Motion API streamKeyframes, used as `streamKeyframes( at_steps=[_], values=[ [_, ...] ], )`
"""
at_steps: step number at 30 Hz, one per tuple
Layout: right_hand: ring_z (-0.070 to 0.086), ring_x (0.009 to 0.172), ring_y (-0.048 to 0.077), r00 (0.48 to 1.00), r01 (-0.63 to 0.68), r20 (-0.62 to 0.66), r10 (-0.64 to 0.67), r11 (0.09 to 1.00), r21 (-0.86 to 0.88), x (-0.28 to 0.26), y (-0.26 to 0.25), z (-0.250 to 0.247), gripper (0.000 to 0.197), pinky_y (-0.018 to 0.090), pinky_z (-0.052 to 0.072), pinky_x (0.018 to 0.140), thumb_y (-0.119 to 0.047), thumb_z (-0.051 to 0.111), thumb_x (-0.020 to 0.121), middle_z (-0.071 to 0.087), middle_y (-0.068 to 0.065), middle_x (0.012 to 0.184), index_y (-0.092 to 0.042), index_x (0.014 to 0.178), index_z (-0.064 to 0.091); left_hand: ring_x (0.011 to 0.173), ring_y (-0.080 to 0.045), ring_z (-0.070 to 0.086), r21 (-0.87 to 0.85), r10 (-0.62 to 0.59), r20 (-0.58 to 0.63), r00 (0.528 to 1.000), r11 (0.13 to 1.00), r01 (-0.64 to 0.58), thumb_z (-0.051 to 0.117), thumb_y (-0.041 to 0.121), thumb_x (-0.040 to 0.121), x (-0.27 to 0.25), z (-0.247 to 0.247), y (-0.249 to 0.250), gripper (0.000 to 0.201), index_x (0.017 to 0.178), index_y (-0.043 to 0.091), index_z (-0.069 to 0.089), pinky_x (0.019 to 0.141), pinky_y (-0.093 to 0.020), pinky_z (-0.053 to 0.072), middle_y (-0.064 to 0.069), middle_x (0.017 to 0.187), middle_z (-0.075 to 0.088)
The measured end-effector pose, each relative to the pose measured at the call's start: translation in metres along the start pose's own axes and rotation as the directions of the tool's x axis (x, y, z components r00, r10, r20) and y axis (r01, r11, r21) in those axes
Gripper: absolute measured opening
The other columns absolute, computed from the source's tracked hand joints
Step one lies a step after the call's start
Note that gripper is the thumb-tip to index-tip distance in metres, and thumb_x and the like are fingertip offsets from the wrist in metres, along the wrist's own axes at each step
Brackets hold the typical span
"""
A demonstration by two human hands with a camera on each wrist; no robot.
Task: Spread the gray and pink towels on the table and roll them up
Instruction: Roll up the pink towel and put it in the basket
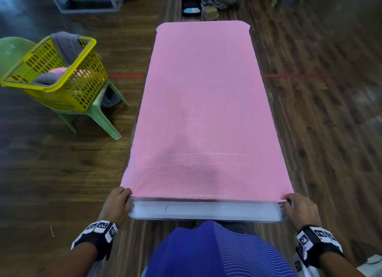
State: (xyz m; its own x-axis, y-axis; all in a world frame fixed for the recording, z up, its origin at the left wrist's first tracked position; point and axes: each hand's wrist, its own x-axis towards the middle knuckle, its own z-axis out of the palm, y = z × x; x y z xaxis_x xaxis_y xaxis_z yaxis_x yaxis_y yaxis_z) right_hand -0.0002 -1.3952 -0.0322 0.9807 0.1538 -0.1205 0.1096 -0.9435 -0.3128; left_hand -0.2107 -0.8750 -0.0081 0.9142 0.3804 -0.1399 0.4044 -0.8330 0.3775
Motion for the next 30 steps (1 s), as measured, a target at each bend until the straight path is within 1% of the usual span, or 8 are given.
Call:
streamKeyframes(
  at_steps=[4,9,12,15,19,21,25,30],
  values=[
    [0.058,0.080,0.031,0.998,-0.031,0.053,0.029,0.999,0.040,0.005,0.004,0.002,0.016,0.038,0.047,0.074,0.004,0.066,0.074,0.068,0.012,0.087,-0.005,0.085,0.072,0.064,-0.027,0.051,0.037,0.071,0.033,0.997,0.997,-0.072,0.056,0.012,0.068,0.007,0.002,-0.002,0.010,0.077,0.011,0.060,0.058,-0.029,0.034,-0.005,0.073,0.055],
    [0.056,0.077,0.031,0.997,-0.057,0.062,0.055,0.998,0.034,0.014,0.009,0.001,0.008,0.037,0.046,0.069,0.000,0.065,0.075,0.066,0.012,0.083,-0.007,0.076,0.069,0.065,-0.028,0.052,0.081,0.069,0.047,0.996,0.994,-0.073,0.074,-0.015,0.045,0.013,0.001,-0.009,0.038,0.074,0.008,0.063,0.057,-0.029,0.034,-0.008,0.074,0.058],
    [0.054,0.074,0.029,0.996,-0.069,0.061,0.068,0.997,0.022,0.016,0.009,0.002,0.008,0.036,0.046,0.068,0.000,0.064,0.076,0.065,0.012,0.080,-0.006,0.073,0.068,0.066,-0.031,0.052,0.120,0.014,-0.005,1.000,0.993,-0.013,0.077,-0.018,0.039,0.015,-0.002,-0.010,0.038,0.066,0.006,0.066,0.057,-0.031,0.037,-0.009,0.071,0.061],
    [0.056,0.077,0.034,0.993,-0.113,0.014,0.113,0.994,0.006,0.015,0.013,0.003,0.009,0.038,0.047,0.070,0.001,0.064,0.075,0.066,0.015,0.083,-0.004,0.077,0.071,0.068,-0.032,0.054,0.076,-0.049,-0.067,0.997,0.996,0.054,0.071,-0.017,0.050,0.020,-0.002,-0.007,0.028,0.068,0.005,0.069,0.060,-0.033,0.038,-0.011,0.071,0.063],
    [0.057,0.083,0.038,0.982,-0.190,0.002,0.190,0.982,-0.016,0.014,0.014,0.001,0.014,0.040,0.048,0.072,-0.001,0.063,0.075,0.068,0.017,0.090,-0.007,0.083,0.072,0.076,-0.024,0.055,0.097,-0.093,-0.037,0.995,0.991,0.097,0.057,0.009,0.072,0.013,0.002,-0.013,0.016,0.080,0.017,0.067,0.069,-0.033,0.019,0.002,0.077,0.062],
    [0.057,0.083,0.038,0.986,-0.169,0.012,0.169,0.985,-0.036,0.014,0.012,-0.002,0.013,0.040,0.047,0.072,-0.002,0.063,0.075,0.069,0.017,0.090,-0.008,0.082,0.073,0.081,-0.021,0.053,0.132,-0.107,0.001,0.994,0.986,0.106,0.047,0.019,0.078,0.009,0.002,-0.015,0.019,0.083,0.022,0.065,0.070,-0.033,0.016,0.005,0.079,0.060],
    [0.058,0.082,0.035,0.993,-0.116,-0.003,0.116,0.986,-0.120,0.014,0.012,-0.002,0.011,0.040,0.043,0.076,-0.009,0.064,0.076,0.070,0.013,0.088,-0.015,0.080,0.072,0.090,-0.017,0.051,0.217,-0.163,0.081,0.983,0.966,0.142,0.049,0.015,0.089,0.008,0.000,-0.012,0.020,0.092,0.027,0.064,0.074,-0.034,0.016,0.007,0.087,0.057],
    [0.050,0.084,0.025,0.973,-0.220,0.050,0.225,0.972,-0.082,0.027,0.011,0.001,0.014,0.042,0.029,0.092,-0.016,0.055,0.082,0.064,0.009,0.085,-0.022,0.091,0.063,0.086,-0.020,0.054,0.185,-0.251,0.080,0.965,0.955,0.233,0.050,0.014,0.089,0.021,0.001,-0.001,0.017,0.091,0.030,0.055,0.076,-0.035,0.019,0.006,0.084,0.058]
  ],
)
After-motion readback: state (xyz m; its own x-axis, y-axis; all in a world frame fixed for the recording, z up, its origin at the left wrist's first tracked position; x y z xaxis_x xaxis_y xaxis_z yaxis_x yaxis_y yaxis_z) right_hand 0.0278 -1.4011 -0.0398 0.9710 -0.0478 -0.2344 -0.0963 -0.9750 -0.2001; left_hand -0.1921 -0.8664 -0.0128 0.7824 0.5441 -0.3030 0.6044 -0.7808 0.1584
